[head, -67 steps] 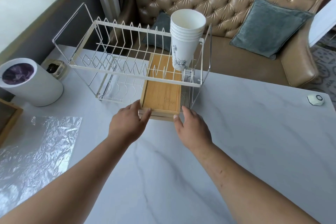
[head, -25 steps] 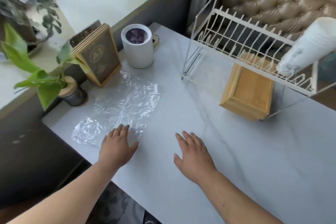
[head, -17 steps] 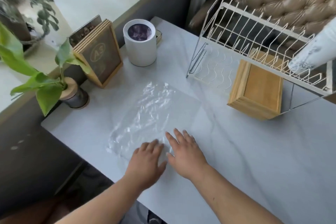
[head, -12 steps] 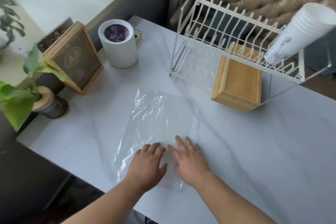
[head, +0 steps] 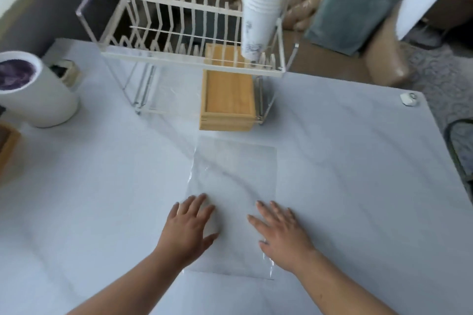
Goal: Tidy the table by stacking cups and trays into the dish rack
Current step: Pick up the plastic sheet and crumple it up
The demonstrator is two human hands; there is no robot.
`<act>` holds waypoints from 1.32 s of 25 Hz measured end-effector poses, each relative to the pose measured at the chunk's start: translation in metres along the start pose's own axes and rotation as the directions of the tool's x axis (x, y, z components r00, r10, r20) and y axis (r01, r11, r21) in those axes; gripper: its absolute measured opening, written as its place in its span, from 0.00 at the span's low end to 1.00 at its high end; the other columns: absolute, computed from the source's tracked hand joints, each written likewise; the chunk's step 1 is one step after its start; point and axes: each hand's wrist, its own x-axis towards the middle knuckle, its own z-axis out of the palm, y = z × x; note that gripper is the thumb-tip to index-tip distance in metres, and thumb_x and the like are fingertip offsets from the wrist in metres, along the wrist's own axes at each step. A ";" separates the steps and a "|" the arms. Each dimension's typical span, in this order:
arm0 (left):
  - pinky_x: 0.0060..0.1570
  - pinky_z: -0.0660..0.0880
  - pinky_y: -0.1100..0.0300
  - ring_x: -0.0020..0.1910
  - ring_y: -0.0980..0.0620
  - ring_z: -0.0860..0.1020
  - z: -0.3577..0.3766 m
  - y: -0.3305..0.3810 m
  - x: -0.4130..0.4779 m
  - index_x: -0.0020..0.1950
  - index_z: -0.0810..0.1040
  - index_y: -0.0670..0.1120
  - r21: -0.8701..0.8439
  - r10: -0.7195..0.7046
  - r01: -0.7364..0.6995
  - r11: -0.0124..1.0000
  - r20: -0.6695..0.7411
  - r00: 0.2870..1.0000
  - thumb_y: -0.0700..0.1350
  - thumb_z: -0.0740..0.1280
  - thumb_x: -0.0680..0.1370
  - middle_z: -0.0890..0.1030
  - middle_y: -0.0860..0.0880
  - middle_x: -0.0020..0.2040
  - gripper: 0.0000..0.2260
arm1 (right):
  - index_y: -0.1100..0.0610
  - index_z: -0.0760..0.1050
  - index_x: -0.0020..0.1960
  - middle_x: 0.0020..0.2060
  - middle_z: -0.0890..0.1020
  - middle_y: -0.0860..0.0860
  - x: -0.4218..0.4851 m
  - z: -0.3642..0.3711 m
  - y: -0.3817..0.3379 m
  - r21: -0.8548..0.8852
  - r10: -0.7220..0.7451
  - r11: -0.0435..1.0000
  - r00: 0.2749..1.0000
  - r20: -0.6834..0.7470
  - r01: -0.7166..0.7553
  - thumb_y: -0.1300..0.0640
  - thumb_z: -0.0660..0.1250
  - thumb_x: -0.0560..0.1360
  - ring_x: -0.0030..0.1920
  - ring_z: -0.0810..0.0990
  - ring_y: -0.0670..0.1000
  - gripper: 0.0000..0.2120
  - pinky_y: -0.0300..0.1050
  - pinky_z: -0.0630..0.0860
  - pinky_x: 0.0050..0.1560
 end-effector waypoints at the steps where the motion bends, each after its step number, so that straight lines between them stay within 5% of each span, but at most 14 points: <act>1: 0.78 0.58 0.42 0.82 0.43 0.60 0.001 0.015 0.006 0.80 0.67 0.56 0.007 0.020 -0.020 1.000 0.013 1.000 0.68 0.64 0.76 0.60 0.49 0.84 0.34 | 0.39 0.47 0.82 0.84 0.41 0.47 -0.010 0.005 0.017 0.009 0.024 1.000 1.000 0.003 -0.024 0.45 0.58 0.81 0.83 0.42 0.58 0.33 0.64 0.43 0.79; 4: 0.79 0.55 0.43 0.83 0.45 0.56 0.004 0.063 0.023 0.82 0.63 0.57 0.028 0.067 -0.068 0.997 0.032 0.997 0.68 0.63 0.77 0.56 0.50 0.85 0.35 | 0.39 0.49 0.82 0.84 0.44 0.47 -0.039 0.014 0.063 0.041 0.058 0.997 0.998 0.019 -0.058 0.45 0.59 0.81 0.83 0.44 0.59 0.33 0.64 0.44 0.79; 8: 0.80 0.53 0.43 0.83 0.47 0.53 0.008 0.139 0.050 0.83 0.59 0.59 0.065 0.082 -0.085 0.994 0.050 0.995 0.68 0.61 0.78 0.52 0.52 0.86 0.35 | 0.40 0.70 0.76 0.79 0.67 0.50 -0.073 0.022 0.134 0.040 0.071 0.997 0.997 -0.015 -0.071 0.43 0.74 0.71 0.77 0.69 0.61 0.34 0.69 0.69 0.70; 13: 0.77 0.62 0.43 0.81 0.43 0.63 0.021 0.242 0.078 0.79 0.69 0.56 0.008 0.049 -0.049 0.999 0.007 0.999 0.68 0.65 0.76 0.62 0.49 0.83 0.34 | 0.38 0.49 0.82 0.84 0.42 0.46 -0.093 0.045 0.248 0.059 0.041 0.997 0.999 0.002 -0.041 0.46 0.59 0.82 0.83 0.42 0.58 0.33 0.65 0.42 0.79; 18: 0.70 0.71 0.44 0.74 0.41 0.72 0.025 0.306 0.097 0.73 0.77 0.53 0.017 -0.010 0.011 1.000 -0.027 1.000 0.66 0.72 0.72 0.72 0.46 0.78 0.33 | 0.40 0.49 0.82 0.84 0.43 0.43 -0.104 0.044 0.309 0.122 -0.013 0.992 1.000 0.016 0.011 0.49 0.59 0.81 0.83 0.40 0.57 0.33 0.60 0.40 0.80; 20: 0.69 0.72 0.47 0.73 0.42 0.72 0.021 0.312 0.104 0.74 0.75 0.51 -0.041 -0.120 0.118 0.992 -0.050 0.992 0.65 0.73 0.72 0.72 0.48 0.77 0.34 | 0.44 0.55 0.82 0.84 0.51 0.46 -0.106 0.041 0.313 0.260 0.031 0.966 0.996 -0.089 -0.007 0.49 0.61 0.79 0.83 0.47 0.56 0.33 0.54 0.47 0.81; 22: 0.64 0.75 0.47 0.69 0.40 0.75 0.014 0.309 0.117 0.73 0.74 0.48 -0.199 -0.354 0.331 0.922 -0.092 0.931 0.64 0.74 0.72 0.75 0.46 0.73 0.35 | 0.52 0.66 0.76 0.77 0.69 0.52 -0.102 0.034 0.314 0.519 0.318 0.837 0.925 -0.208 -0.171 0.50 0.65 0.77 0.76 0.67 0.59 0.29 0.50 0.66 0.73; 24: 0.61 0.75 0.47 0.64 0.38 0.77 0.005 0.301 0.132 0.72 0.74 0.44 -0.342 -0.560 0.516 0.785 -0.037 0.828 0.63 0.75 0.72 0.77 0.43 0.68 0.36 | 0.54 0.70 0.71 0.66 0.78 0.53 -0.093 0.025 0.316 0.739 0.616 0.555 0.786 -0.058 -0.381 0.47 0.69 0.76 0.65 0.77 0.58 0.26 0.47 0.74 0.57; 26: 0.54 0.74 0.50 0.60 0.38 0.79 0.002 0.295 0.144 0.69 0.74 0.43 -0.369 -0.612 0.584 0.723 0.049 0.789 0.62 0.77 0.71 0.77 0.42 0.64 0.35 | 0.55 0.71 0.69 0.61 0.81 0.52 -0.081 0.022 0.311 0.787 0.659 0.375 0.738 0.145 -0.489 0.45 0.70 0.75 0.60 0.81 0.57 0.26 0.45 0.74 0.50; 29: 0.46 0.71 0.54 0.54 0.39 0.81 0.003 0.293 0.157 0.61 0.73 0.45 -0.368 -0.588 0.597 0.713 0.150 0.795 0.59 0.79 0.71 0.79 0.45 0.54 0.29 | 0.54 0.75 0.58 0.49 0.82 0.49 -0.064 0.018 0.295 0.796 0.651 0.340 0.736 0.185 -0.501 0.51 0.70 0.74 0.52 0.83 0.56 0.14 0.43 0.73 0.43; 31: 0.37 0.69 0.56 0.40 0.44 0.79 -0.001 0.288 0.161 0.45 0.73 0.49 -0.361 -0.573 0.612 0.704 0.221 0.789 0.57 0.77 0.72 0.78 0.50 0.39 0.17 | 0.53 0.76 0.43 0.35 0.80 0.46 -0.055 0.016 0.290 0.808 0.634 0.311 0.743 0.215 -0.500 0.57 0.68 0.71 0.40 0.81 0.56 0.02 0.41 0.72 0.38; 33: 0.30 0.62 0.57 0.28 0.47 0.70 -0.004 0.281 0.163 0.31 0.68 0.49 -0.424 -0.503 0.574 0.700 0.277 0.819 0.51 0.73 0.72 0.71 0.53 0.26 0.17 | 0.53 0.71 0.33 0.24 0.74 0.46 -0.051 0.013 0.291 0.856 0.619 0.218 0.745 0.249 -0.468 0.60 0.67 0.68 0.30 0.74 0.55 0.08 0.40 0.68 0.33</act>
